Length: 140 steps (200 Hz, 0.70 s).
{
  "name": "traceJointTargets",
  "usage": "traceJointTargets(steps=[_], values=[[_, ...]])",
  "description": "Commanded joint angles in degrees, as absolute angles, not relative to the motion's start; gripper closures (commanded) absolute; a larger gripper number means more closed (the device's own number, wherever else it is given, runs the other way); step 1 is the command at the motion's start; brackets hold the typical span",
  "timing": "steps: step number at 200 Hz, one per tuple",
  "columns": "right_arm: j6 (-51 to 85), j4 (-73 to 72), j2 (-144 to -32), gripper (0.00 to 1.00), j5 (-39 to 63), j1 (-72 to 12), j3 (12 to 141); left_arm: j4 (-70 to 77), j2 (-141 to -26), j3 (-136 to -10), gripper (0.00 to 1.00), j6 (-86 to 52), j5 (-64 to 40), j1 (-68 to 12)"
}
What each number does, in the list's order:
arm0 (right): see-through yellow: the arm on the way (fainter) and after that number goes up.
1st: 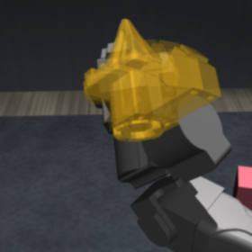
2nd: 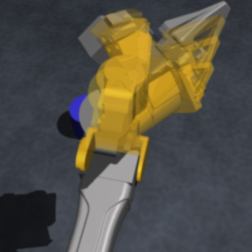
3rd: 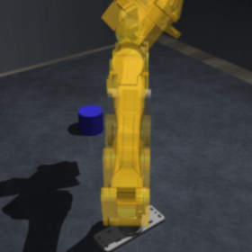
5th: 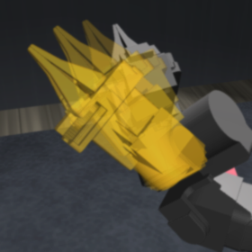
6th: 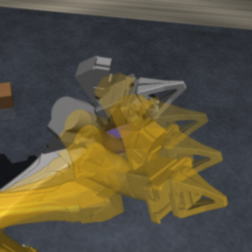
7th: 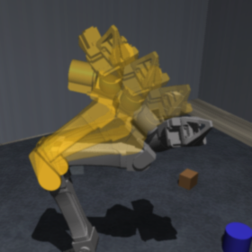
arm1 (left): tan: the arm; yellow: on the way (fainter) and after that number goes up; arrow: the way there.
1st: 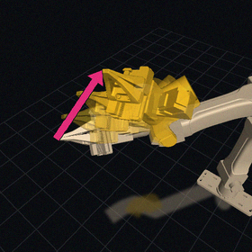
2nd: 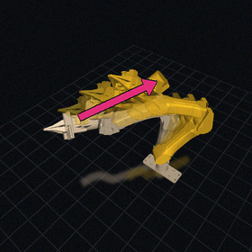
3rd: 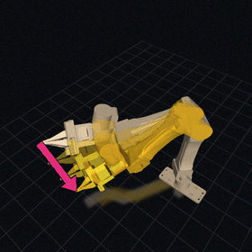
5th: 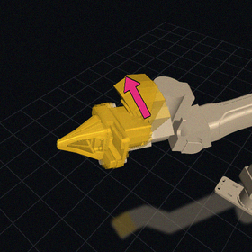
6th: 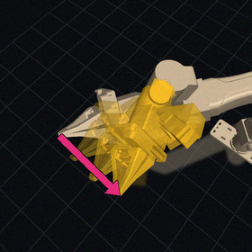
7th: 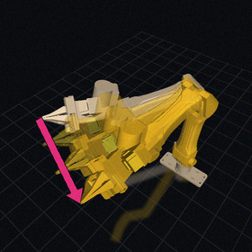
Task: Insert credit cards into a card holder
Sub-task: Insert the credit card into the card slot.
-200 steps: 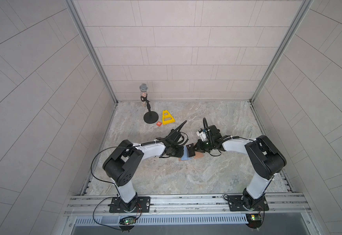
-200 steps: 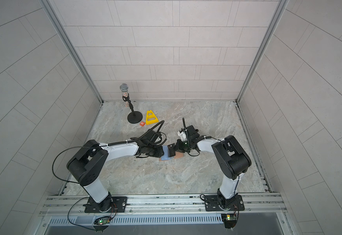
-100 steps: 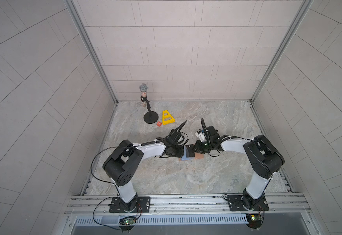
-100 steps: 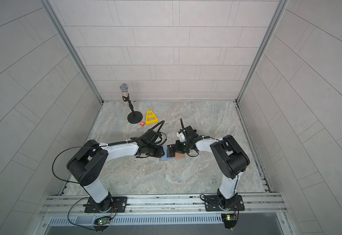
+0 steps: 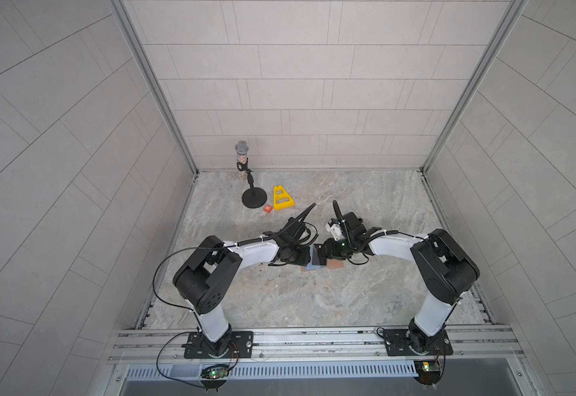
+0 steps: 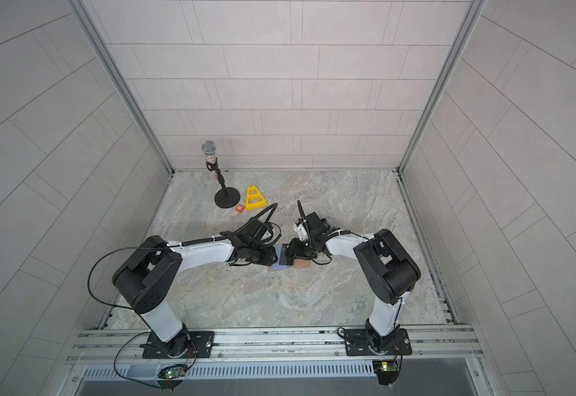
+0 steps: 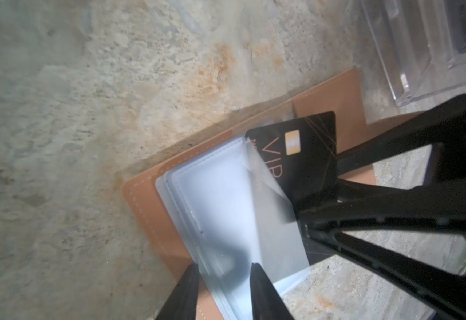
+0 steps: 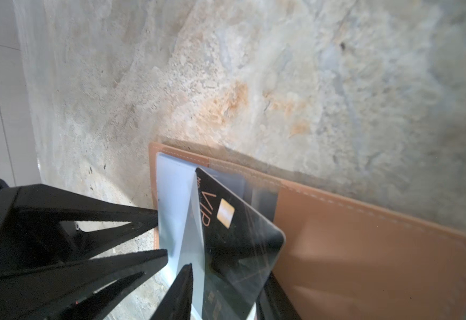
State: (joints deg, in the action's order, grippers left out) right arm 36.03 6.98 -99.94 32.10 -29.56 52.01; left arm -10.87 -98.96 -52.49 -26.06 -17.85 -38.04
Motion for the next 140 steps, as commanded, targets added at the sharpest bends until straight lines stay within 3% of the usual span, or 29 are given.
traceJointTargets(steps=[1, 43, 140], values=[[34.3, 15.8, -97.6, 0.56, 25.4, -29.9, 52.0, -15.6, -99.1, -51.7, 0.62, -25.4, -13.9, -37.8], [33.1, 18.2, -96.1, 0.50, 23.7, -29.9, 52.6, -15.7, -99.2, -51.4, 0.62, -25.3, -13.2, -37.8], [29.2, 18.6, -100.7, 0.50, 26.0, -29.8, 60.6, -14.7, -98.0, -50.6, 0.62, -25.1, -13.4, -37.8]])
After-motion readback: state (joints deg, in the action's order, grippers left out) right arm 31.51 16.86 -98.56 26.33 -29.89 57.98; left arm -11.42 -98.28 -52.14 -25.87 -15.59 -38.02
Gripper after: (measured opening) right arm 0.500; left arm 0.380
